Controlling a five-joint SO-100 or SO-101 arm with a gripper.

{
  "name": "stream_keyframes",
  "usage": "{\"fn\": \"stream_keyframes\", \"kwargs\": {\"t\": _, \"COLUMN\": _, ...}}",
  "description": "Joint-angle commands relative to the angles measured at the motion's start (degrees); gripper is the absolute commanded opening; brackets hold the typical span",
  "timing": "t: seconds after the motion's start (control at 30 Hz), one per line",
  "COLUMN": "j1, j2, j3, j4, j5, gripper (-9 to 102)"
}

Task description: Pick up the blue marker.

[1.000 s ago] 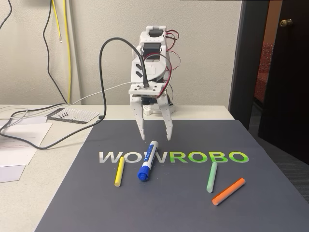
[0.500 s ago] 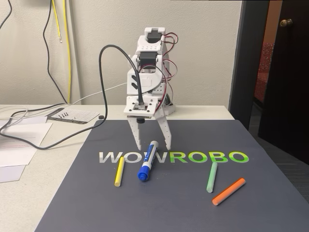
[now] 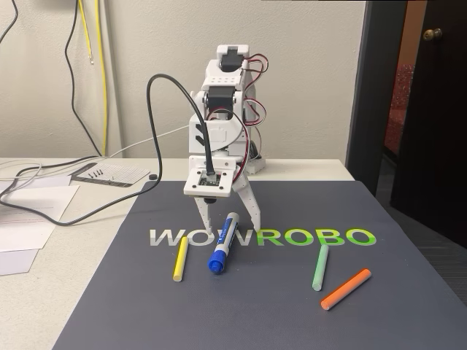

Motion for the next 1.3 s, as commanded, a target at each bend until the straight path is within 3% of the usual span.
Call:
{"fn": "stream_keyframes", "kwargs": {"t": 0.0, "j1": 0.3, "j2": -0.3, "j3": -3.8, "j4": 0.7, "j5": 0.5, "gripper": 34}}
{"fn": "stream_keyframes", "kwargs": {"t": 0.73, "j1": -0.3, "j2": -7.3, "j3": -7.5, "j4": 1.8, "j5": 2.5, "gripper": 35}}
{"fn": "stream_keyframes", "kwargs": {"t": 1.27, "j1": -0.6, "j2": -7.4, "j3": -7.5, "j4": 1.8, "j5": 3.1, "gripper": 14}}
